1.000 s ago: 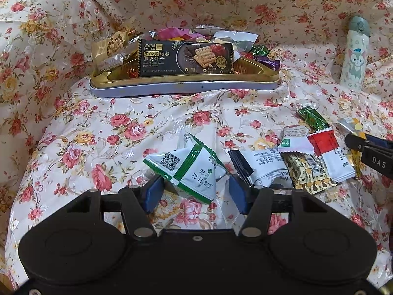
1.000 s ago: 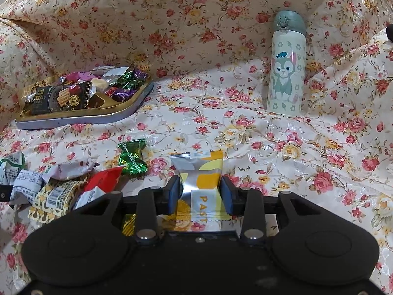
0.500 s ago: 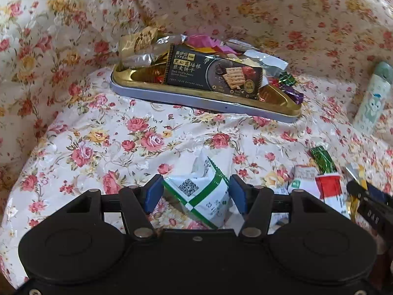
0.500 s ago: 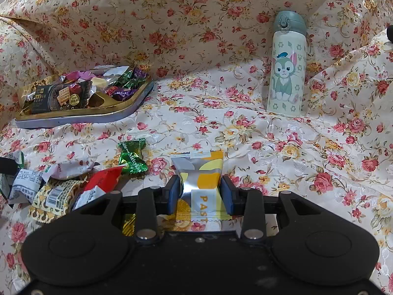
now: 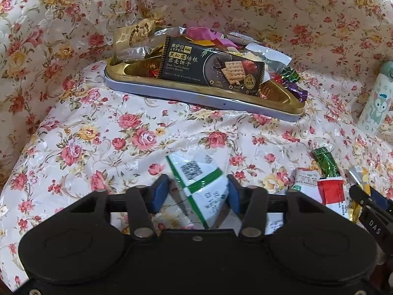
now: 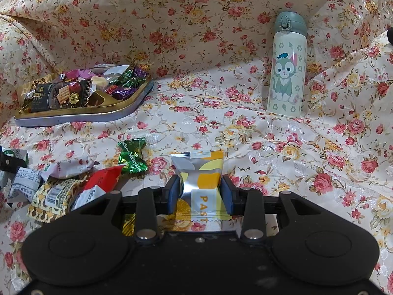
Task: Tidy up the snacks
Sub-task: 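Lift both held snack packets off the sofa, then carry both held packets over the large gold tin tray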
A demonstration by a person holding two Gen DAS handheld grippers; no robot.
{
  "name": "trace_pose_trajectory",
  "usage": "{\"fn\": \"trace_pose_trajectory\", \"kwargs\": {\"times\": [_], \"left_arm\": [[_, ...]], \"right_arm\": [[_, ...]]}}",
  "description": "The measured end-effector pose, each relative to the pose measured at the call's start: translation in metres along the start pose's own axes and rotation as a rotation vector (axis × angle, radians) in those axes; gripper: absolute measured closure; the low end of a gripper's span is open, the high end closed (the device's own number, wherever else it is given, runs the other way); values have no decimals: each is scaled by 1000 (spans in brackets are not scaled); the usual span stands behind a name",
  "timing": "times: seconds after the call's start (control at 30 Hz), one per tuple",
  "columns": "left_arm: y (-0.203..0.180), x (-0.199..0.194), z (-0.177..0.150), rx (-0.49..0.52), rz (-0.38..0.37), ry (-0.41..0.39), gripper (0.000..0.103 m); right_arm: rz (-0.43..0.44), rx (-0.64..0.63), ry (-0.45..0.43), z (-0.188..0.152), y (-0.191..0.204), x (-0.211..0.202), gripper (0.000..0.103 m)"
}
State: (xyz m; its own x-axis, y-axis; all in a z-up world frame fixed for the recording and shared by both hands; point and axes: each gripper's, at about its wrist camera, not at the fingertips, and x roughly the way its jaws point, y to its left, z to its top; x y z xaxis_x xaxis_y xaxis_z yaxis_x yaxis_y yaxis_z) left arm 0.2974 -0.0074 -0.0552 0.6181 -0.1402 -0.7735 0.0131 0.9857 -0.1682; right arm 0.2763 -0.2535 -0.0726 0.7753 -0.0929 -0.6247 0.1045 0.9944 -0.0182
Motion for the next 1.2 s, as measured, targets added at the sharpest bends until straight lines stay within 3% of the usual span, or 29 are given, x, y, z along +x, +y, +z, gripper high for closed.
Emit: {"fn": "trace_pose_trajectory", "kwargs": {"times": [0.03,0.4,0.83,1.2], "left_arm": [[0,0,1,-1,-12,4,61],[-6,-34,-10,60,-15,-55,61],[-21,-92,-56,168,1,-92,61],[-8,-124,-99,179,4,-40,61]], "right_arm": [[0,0,0,0,0,0,64],[1,-1,-1,0,0,0,64],[1,-1,-1,0,0,0,64],[-14,-20,0,0,2,0,66]]}}
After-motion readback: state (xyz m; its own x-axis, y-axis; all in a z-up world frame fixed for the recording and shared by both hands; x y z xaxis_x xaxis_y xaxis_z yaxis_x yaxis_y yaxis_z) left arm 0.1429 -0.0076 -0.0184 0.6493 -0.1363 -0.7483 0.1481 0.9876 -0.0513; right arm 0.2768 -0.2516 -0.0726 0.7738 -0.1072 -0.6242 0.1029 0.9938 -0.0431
